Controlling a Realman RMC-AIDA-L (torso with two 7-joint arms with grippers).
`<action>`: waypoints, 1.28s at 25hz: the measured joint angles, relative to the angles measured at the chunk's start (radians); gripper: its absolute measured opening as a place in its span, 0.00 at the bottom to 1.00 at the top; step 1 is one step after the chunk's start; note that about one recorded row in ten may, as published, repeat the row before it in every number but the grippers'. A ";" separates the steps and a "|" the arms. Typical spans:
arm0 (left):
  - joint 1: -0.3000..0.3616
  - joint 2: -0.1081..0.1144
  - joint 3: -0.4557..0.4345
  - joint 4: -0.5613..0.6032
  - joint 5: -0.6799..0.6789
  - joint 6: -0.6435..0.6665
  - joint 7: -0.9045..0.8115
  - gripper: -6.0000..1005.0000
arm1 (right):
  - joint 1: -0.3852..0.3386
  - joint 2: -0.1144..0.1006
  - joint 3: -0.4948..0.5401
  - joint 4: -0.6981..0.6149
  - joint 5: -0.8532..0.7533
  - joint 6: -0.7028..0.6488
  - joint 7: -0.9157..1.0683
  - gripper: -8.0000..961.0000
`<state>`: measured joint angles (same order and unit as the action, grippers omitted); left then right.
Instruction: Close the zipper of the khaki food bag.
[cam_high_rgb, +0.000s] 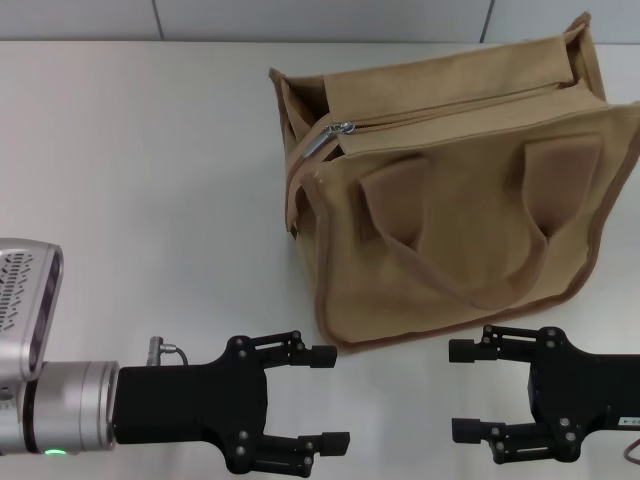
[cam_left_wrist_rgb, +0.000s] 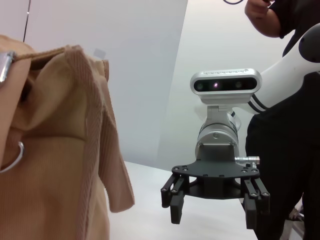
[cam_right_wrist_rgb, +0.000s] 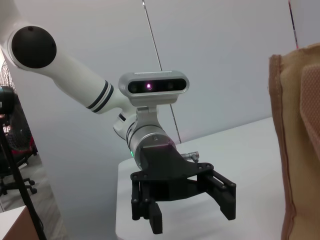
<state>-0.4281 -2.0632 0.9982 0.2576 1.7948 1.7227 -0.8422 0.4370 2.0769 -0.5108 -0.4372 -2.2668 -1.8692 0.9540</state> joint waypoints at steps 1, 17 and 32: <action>0.000 0.000 0.000 0.000 0.000 0.000 0.000 0.83 | 0.000 0.000 0.000 0.000 0.000 0.000 0.000 0.81; -0.002 0.000 -0.007 0.000 0.000 0.019 0.000 0.83 | -0.003 0.000 0.000 0.004 0.001 -0.001 0.000 0.81; -0.035 -0.013 -0.215 -0.060 -0.223 0.233 0.071 0.83 | 0.002 0.000 0.004 0.009 0.001 0.004 0.000 0.81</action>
<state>-0.4630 -2.0763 0.7831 0.1975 1.5720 1.9556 -0.7715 0.4386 2.0769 -0.5073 -0.4279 -2.2655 -1.8648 0.9541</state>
